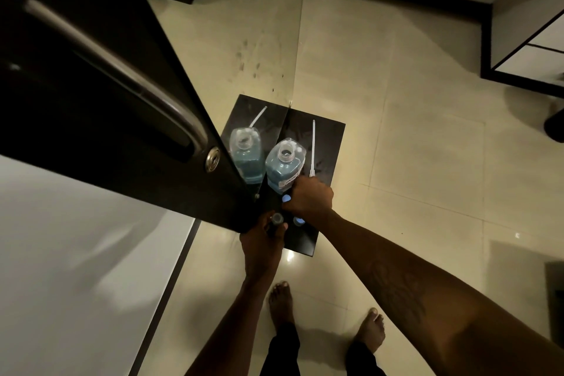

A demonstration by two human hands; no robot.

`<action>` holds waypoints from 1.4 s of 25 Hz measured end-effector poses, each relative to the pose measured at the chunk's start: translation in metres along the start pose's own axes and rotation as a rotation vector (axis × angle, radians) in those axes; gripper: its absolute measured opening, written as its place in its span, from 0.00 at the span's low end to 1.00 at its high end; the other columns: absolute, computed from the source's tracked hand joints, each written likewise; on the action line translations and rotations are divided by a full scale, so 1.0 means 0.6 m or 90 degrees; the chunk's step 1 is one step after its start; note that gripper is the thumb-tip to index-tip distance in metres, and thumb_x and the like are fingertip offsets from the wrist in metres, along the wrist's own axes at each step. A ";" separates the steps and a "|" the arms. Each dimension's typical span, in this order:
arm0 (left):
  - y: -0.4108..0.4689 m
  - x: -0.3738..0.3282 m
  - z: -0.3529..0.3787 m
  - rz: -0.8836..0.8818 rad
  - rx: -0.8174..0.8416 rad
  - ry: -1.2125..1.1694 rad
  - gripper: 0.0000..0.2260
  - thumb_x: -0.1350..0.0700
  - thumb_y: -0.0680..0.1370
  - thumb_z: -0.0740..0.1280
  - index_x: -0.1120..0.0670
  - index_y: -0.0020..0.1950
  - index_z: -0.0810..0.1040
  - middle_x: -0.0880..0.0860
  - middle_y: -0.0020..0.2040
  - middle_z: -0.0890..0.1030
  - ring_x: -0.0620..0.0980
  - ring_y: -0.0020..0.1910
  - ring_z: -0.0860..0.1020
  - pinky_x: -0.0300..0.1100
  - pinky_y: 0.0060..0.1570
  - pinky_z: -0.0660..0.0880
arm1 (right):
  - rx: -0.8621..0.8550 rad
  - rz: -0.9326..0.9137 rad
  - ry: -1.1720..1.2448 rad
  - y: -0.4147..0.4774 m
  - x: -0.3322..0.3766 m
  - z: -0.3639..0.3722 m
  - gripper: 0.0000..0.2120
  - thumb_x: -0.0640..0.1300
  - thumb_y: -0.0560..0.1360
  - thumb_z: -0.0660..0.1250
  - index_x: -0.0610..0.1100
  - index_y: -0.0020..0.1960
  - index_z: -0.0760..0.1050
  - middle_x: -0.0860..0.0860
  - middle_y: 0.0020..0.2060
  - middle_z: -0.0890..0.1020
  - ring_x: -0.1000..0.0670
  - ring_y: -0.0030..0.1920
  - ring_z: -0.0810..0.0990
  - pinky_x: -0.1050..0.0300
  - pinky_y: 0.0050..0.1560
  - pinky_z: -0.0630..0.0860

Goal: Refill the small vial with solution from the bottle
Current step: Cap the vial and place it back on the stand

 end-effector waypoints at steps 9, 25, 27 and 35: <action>-0.014 -0.039 -0.025 0.054 0.000 0.017 0.07 0.58 0.75 0.77 0.53 0.51 0.83 0.43 0.47 0.85 0.33 0.48 0.81 0.29 0.49 0.77 | -0.037 -0.039 0.087 -0.021 0.005 -0.042 0.14 0.53 0.71 0.72 0.42 0.44 0.82 0.47 0.40 0.85 0.44 0.42 0.84 0.56 0.40 0.77; -0.063 -0.466 -0.183 0.246 -0.019 0.008 0.13 0.53 0.73 0.78 0.53 0.56 0.87 0.48 0.45 0.87 0.34 0.41 0.81 0.29 0.48 0.79 | -0.108 -0.445 0.142 -0.279 0.098 -0.529 0.12 0.43 0.74 0.70 0.48 0.56 0.86 0.54 0.47 0.88 0.55 0.43 0.85 0.58 0.44 0.82; -0.065 -0.497 -0.178 0.276 0.000 0.011 0.16 0.53 0.72 0.78 0.55 0.58 0.86 0.49 0.46 0.86 0.33 0.41 0.80 0.22 0.44 0.74 | -0.084 -0.445 0.110 -0.288 0.095 -0.551 0.13 0.44 0.75 0.69 0.49 0.58 0.86 0.54 0.49 0.88 0.55 0.45 0.85 0.58 0.45 0.84; -0.071 -0.571 -0.142 0.340 0.035 0.053 0.07 0.50 0.70 0.78 0.51 0.44 0.87 0.48 0.35 0.85 0.44 0.33 0.82 0.44 0.38 0.80 | -0.077 -0.448 0.034 -0.315 0.072 -0.591 0.15 0.41 0.73 0.67 0.45 0.58 0.85 0.50 0.48 0.88 0.51 0.45 0.85 0.54 0.47 0.84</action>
Point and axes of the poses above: each hand's wrist, its own y-axis towards the middle knuckle, its own z-axis out of the palm, x = y × z, the point moved 9 cm from there along y, towards the middle knuckle
